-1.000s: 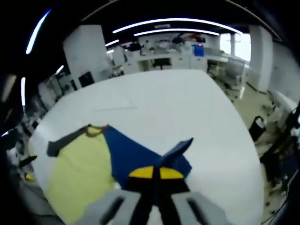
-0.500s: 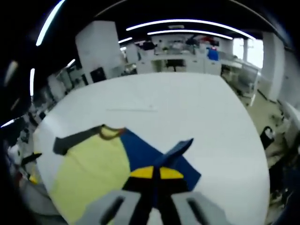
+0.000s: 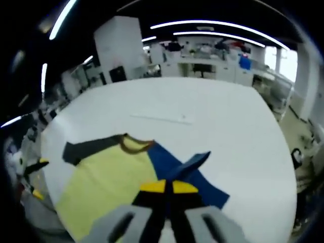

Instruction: Fold the garment on the visible template until the final outline fits inside the template.

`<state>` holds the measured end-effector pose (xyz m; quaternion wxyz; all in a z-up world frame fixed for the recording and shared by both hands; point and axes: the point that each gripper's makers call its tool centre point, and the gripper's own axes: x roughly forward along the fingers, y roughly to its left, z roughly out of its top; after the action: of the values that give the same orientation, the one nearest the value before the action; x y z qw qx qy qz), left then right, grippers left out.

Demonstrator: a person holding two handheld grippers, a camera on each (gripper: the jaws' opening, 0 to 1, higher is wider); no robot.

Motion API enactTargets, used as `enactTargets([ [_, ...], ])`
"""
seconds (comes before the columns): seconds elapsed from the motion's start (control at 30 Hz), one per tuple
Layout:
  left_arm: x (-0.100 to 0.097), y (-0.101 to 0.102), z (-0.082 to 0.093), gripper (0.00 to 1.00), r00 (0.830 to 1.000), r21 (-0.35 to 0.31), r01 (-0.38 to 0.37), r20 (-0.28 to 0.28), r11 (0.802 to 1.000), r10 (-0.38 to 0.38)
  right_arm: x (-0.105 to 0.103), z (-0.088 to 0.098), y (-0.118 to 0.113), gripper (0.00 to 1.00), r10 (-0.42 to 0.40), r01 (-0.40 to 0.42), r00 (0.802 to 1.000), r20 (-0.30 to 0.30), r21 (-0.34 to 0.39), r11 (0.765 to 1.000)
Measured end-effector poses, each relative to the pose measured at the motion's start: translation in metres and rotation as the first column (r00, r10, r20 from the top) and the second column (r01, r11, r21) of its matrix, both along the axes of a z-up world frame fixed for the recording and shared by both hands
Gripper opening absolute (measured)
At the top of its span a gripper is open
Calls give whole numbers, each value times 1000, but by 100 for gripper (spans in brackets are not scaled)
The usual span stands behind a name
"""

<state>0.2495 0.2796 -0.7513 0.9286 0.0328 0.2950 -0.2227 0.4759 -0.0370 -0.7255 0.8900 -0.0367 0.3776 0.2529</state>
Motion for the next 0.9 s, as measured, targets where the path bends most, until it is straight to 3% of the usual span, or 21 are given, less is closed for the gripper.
enactTargets([
  [0.33, 1, 7, -1, 99, 999, 10, -30, 13, 1000, 30, 8, -9, 34, 0, 44, -44, 999, -30, 16, 999],
  [0.9, -2, 19, 1, 99, 996, 35, -81, 28, 996, 80, 7, -7, 100, 0, 95, -94, 995, -23, 49, 994],
])
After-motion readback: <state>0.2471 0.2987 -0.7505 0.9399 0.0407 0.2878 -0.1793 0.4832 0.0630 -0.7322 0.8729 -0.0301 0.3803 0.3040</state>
